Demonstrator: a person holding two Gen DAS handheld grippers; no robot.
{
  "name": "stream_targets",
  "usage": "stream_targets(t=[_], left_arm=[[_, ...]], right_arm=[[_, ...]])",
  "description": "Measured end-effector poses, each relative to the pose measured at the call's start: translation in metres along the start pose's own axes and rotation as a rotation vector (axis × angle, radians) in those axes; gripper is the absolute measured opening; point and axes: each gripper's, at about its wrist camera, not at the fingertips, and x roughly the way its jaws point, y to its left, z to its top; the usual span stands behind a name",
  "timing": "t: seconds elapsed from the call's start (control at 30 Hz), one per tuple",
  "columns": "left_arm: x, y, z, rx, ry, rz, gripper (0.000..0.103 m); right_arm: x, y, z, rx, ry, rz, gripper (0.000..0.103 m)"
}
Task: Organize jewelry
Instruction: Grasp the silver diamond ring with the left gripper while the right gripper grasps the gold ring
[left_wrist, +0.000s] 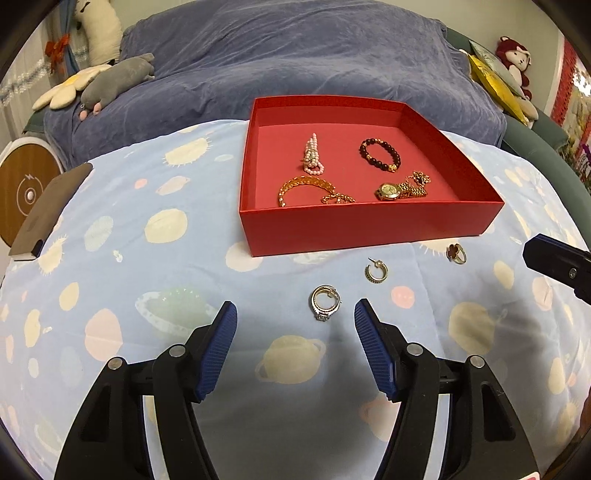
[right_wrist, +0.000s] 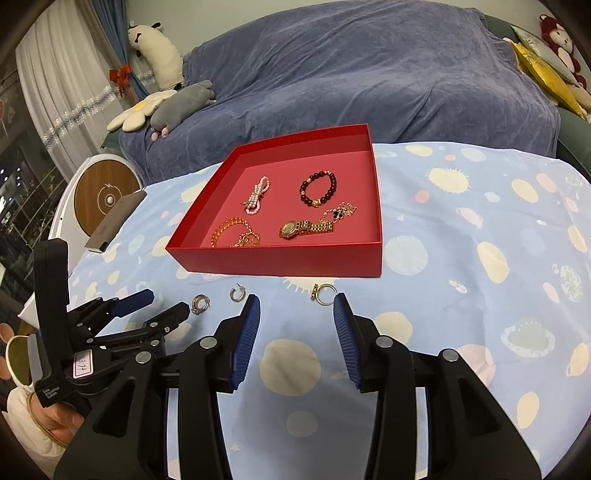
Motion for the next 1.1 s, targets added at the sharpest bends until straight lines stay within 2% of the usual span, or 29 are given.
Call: stream_targets(t=[0.27, 0.47, 0.63, 0.77, 1.1], left_arm=[[0.009, -0.009, -0.003, 0.023, 0.002, -0.021, 0.062], [0.022, -0.012, -0.005, 0.032, 0.03, -0.028, 0.047], [0.022, -0.014, -0.005, 0.037, 0.015, -0.04, 0.037], [0.022, -0.013, -0.005, 0.043, 0.009, -0.051, 0.018], [0.003, -0.008, -0.002, 0.024, -0.009, -0.101, 0.017]], right_arm=[[0.015, 0.009, -0.006, -0.029, 0.042, 0.003, 0.04], [0.022, 0.013, -0.011, -0.045, 0.068, 0.002, 0.04], [0.023, 0.014, -0.011, -0.049, 0.071, 0.005, 0.04], [0.024, 0.015, -0.011, -0.048, 0.074, 0.005, 0.04], [0.029, 0.012, -0.007, -0.038, 0.075, -0.006, 0.04]])
